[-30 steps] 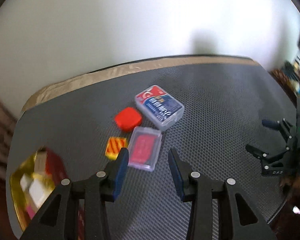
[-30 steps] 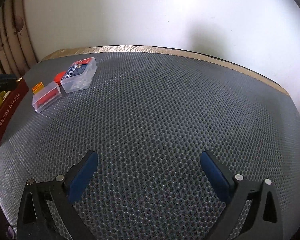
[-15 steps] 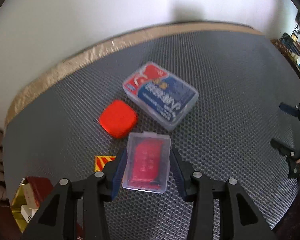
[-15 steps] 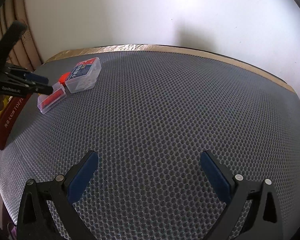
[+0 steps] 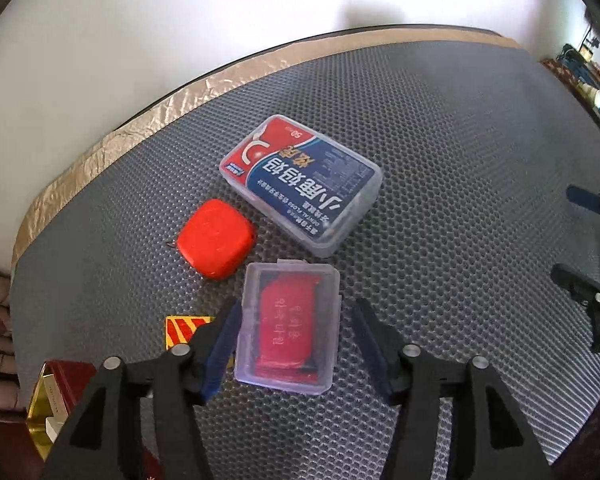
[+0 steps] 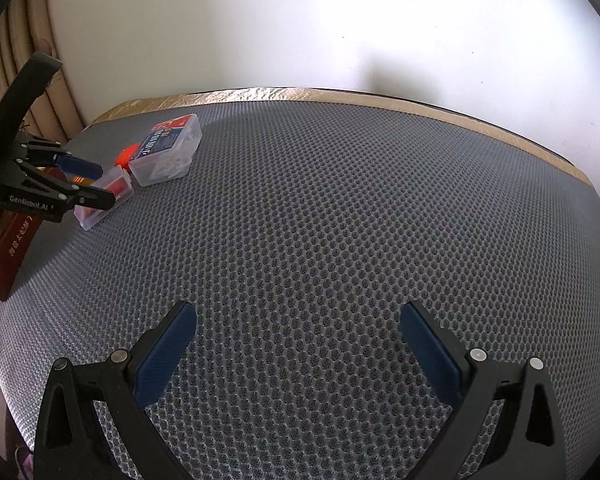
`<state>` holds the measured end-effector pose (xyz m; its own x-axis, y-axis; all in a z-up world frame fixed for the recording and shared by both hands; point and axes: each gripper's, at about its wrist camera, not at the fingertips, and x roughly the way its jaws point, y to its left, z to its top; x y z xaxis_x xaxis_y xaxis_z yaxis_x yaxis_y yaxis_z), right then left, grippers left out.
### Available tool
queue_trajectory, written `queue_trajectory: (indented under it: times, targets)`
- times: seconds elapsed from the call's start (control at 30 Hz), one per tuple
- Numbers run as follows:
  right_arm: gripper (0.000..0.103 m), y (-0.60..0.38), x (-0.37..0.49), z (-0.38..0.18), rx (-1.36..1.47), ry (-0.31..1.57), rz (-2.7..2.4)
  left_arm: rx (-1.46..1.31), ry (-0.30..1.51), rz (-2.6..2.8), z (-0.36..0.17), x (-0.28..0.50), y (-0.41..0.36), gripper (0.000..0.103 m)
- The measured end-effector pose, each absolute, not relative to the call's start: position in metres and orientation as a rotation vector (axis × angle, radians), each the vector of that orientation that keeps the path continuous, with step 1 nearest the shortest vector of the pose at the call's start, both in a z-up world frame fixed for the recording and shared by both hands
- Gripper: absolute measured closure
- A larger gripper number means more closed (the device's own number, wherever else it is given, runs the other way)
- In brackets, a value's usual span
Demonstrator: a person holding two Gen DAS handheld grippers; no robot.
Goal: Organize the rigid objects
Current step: 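Carry the clear case into the tin and open the left gripper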
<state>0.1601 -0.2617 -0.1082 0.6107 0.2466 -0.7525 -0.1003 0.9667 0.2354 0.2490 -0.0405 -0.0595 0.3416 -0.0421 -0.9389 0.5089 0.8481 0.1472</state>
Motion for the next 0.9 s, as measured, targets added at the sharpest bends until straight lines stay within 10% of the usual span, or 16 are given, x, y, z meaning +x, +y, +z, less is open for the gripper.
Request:
queue_trajectory:
  times: [0.33,0.9]
  targets:
    - [0.001,-0.263,0.162,-0.109,0.177,0.896,0.203,0.257,1.192,-0.426,-0.047,0.220,-0.039,0.056]
    - [0.001,-0.261,0.161,-0.109,0.179,0.897,0.202,0.189,1.144,-0.410,-0.039,0.204,-0.038,0.043]
